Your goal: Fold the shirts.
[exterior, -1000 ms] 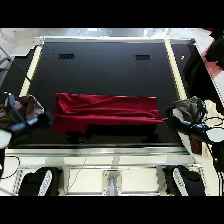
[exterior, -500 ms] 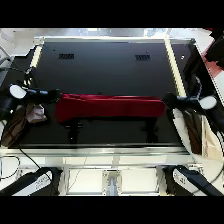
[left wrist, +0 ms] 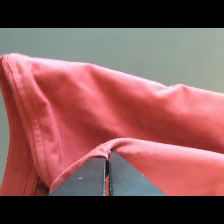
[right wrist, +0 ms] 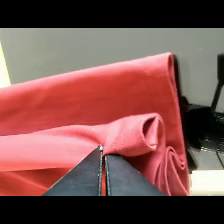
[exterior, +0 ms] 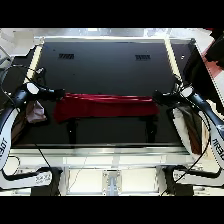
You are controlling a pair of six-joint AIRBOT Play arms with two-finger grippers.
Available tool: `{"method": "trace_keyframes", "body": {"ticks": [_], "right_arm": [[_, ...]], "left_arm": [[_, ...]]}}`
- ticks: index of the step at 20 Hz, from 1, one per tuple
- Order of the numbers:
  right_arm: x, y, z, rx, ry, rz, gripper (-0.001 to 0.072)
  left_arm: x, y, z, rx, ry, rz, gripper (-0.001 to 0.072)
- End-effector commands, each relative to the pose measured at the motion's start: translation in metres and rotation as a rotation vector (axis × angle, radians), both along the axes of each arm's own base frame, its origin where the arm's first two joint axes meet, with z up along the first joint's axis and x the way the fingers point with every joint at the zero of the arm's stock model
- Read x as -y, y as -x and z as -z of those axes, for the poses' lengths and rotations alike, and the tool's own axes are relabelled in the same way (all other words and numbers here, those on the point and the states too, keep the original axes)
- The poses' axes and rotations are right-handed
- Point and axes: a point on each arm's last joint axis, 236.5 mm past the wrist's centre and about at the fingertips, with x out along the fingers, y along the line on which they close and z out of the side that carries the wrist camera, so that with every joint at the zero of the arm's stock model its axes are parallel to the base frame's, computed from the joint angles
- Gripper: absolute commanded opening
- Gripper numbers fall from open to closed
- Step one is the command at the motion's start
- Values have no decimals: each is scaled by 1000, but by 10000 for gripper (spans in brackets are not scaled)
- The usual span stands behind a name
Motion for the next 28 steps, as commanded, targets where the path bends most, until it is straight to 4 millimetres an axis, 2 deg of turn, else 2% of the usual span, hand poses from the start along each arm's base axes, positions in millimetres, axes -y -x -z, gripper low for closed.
{"method": "trace_keyframes", "body": {"ticks": [1, 6, 8, 9, 10, 11, 12, 13, 15, 17, 18, 19, 20, 21, 22, 23, 24, 26, 27, 28], "right_arm": [[1, -3, 13, -19, 7, 3, 13], [-2, 36, 39, -189, 31, -89, 14], [0, 38, 39, -199, 35, -83, 16], [0, 37, 39, -195, 33, -80, 23], [-2, 35, 37, -188, 24, -74, 114], [-4, 32, 31, -181, 13, -74, 266], [-6, 28, 21, -169, 7, -83, 361], [-7, 23, 4, -148, 8, -101, 376], [-3, 10, -48, -61, 53, -143, 376], [12, 0, -111, 63, 155, -172, 388], [23, -3, -141, 127, 220, -172, 427], [35, -6, -164, 179, 284, -157, 466], [49, -10, -181, 216, 325, -101, 473], [59, -13, -187, 229, 312, -32, 485], [70, -15, -184, 216, 284, 35, 492], [78, -17, -174, 184, 246, 94, 531], [84, -18, -159, 140, 197, 141, 557], [83, -22, -127, 62, 110, 174, 557], [80, -24, -111, 24, 73, 180, 557], [77, -24, -92, -26, 51, 175, 557]], "left_arm": [[-1, -11, 11, 12, -13, 0, 13], [-1, -15, 6, 28, -13, -2, 14], [2, -16, 3, 32, 10, -12, 24], [5, -16, 2, 35, 27, -18, 96], [7, -17, -1, 40, 42, -24, 345], [8, -18, -6, 49, 48, -26, 485], [8, -20, -13, 62, 48, -23, 494], [8, -22, -24, 86, 47, -23, 494], [4, -25, -55, 152, 42, -30, 494], [3, -25, -89, 229, 37, -29, 494], [5, -23, -106, 269, 39, -28, 494], [11, -22, -121, 304, 52, -24, 493], [22, -21, -135, 342, 43, 20, 493], [37, -19, -145, 370, 22, 91, 493], [57, -17, -157, 385, 4, 173, 492], [79, -15, -170, 391, -2, 254, 474], [101, -15, -188, 405, -18, 334, 475], [130, -23, -225, 458, -104, 444, 473], [140, -29, -235, 471, -152, 483, 423], [150, -35, -237, 460, -187, 514, 325]]}}
